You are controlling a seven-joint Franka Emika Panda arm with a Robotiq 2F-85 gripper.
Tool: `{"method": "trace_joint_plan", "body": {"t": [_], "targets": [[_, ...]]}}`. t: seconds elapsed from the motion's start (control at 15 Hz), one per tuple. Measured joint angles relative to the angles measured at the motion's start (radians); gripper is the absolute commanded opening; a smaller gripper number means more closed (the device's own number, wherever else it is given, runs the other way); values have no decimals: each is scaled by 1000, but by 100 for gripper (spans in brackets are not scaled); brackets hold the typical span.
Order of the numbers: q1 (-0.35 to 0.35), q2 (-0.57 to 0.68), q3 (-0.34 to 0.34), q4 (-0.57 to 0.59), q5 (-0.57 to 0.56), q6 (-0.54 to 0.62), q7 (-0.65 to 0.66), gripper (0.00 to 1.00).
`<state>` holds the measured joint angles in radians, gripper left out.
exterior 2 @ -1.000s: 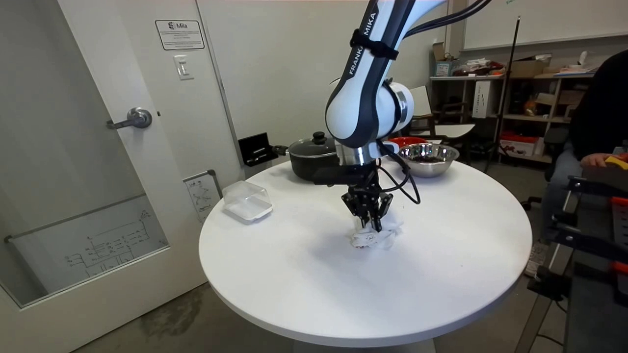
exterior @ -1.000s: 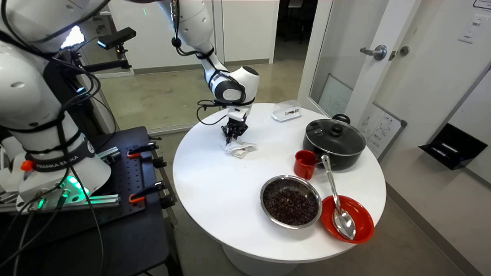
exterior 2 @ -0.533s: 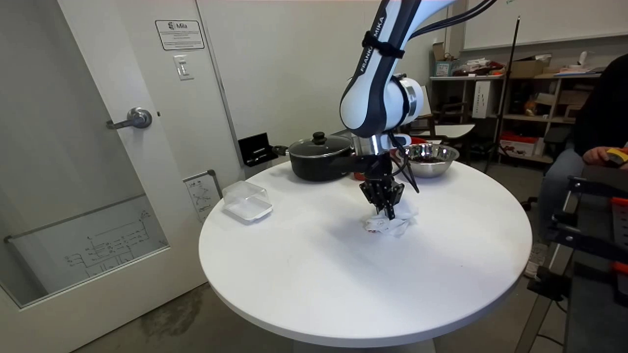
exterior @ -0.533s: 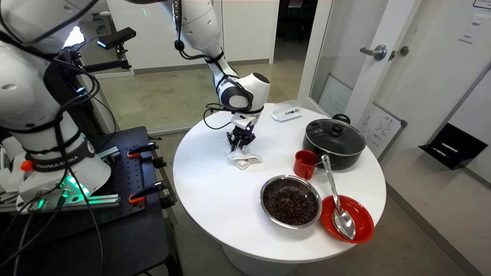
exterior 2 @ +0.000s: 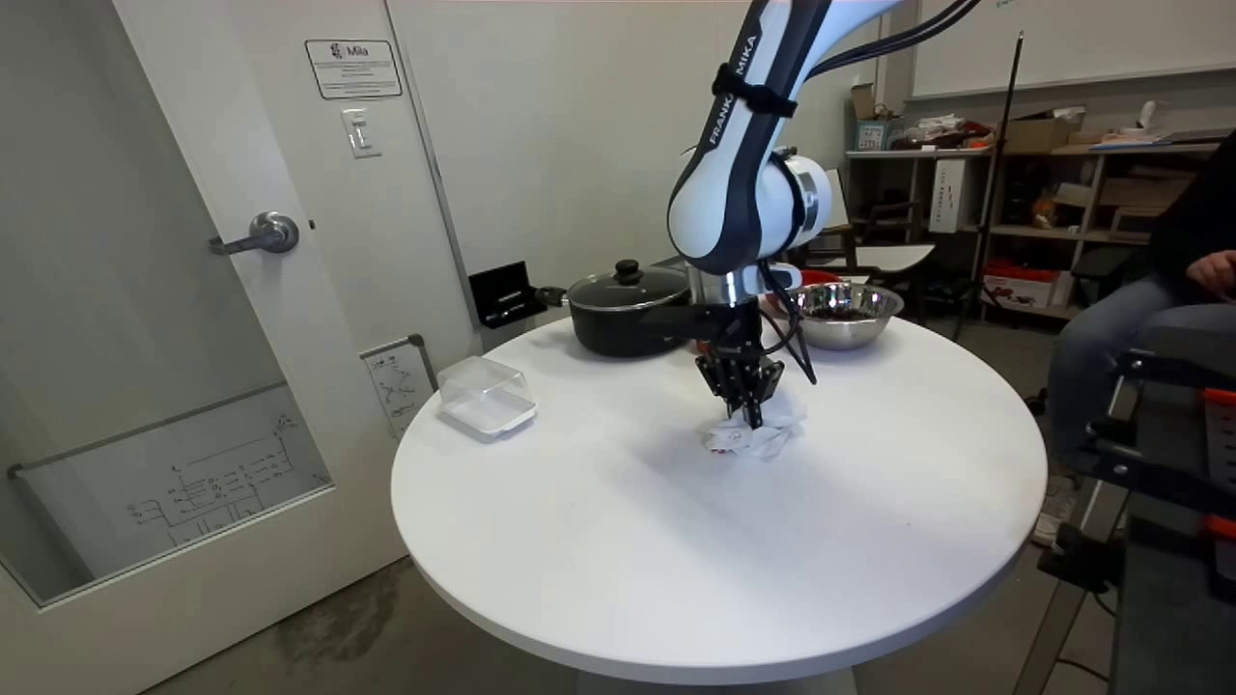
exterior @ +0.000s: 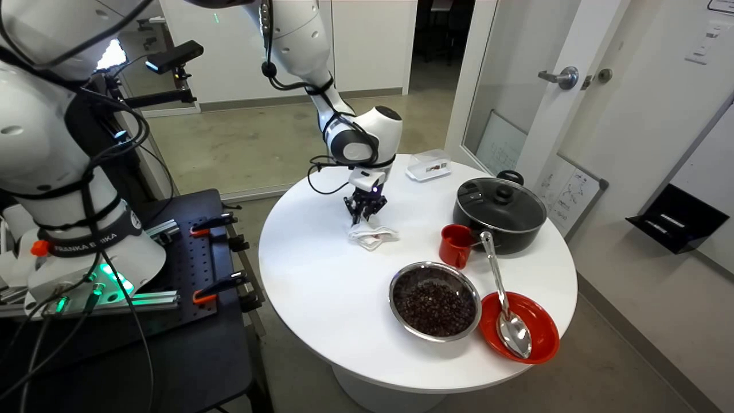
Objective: Use the towel to wipe the table.
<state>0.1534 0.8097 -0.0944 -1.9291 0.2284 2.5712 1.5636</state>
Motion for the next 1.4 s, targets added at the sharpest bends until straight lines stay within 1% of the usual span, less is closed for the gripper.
{"method": "trace_joint_plan", "body": {"t": [0.2,0.47,0.67,0.8,1.13,1.27,1.4], "targets": [[21,23,2,30,-25,80,0,6],[40,59,7,89,-35,131,-6,6],[34,80,41,128,-33,152,-41,6],[38,92,77,149,-33,156,-71,6],[80,123,182,199,-32,146,-136,6],[110,136,201,222,-32,134,-151,6],[133,145,197,242,-33,124,-158,6]]}}
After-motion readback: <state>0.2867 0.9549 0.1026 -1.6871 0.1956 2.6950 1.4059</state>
